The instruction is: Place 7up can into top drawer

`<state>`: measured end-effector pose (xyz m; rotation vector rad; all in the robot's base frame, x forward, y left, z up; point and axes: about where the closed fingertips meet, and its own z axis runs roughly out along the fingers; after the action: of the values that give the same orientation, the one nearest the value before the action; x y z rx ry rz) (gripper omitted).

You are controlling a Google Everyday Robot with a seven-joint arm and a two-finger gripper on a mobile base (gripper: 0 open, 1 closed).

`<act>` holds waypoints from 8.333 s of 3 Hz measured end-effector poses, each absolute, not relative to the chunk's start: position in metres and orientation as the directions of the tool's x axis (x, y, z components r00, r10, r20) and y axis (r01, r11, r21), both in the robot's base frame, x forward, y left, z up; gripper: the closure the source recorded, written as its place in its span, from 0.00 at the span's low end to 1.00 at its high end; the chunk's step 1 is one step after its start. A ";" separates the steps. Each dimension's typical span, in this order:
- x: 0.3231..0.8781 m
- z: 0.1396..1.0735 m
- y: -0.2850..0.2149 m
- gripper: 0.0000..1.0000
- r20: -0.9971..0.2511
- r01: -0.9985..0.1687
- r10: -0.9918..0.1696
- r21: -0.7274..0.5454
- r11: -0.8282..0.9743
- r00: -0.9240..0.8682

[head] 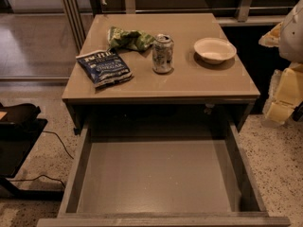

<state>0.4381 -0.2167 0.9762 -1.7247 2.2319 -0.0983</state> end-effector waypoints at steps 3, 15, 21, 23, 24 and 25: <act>0.445 0.984 -0.198 0.00 -0.307 -0.911 -0.939 -0.324 0.255 -0.154; 0.704 0.880 -0.066 0.00 -0.865 -0.892 -0.502 -0.209 0.402 -0.024; 0.724 0.874 -0.029 0.88 -0.898 -0.906 -0.437 -0.148 0.396 -0.044; 0.686 0.908 -0.041 1.00 -0.898 -0.918 -0.439 -0.163 0.362 -0.013; 0.648 0.925 -0.066 1.00 -0.924 -0.901 -0.383 -0.157 0.405 -0.011; 0.602 0.933 -0.094 1.00 -0.936 -0.880 -0.352 -0.158 0.449 -0.012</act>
Offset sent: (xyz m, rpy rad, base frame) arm 0.0023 0.0163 0.0021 0.0174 -0.0614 0.0366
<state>0.6016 -0.0935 0.9330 -1.1035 1.5908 0.5947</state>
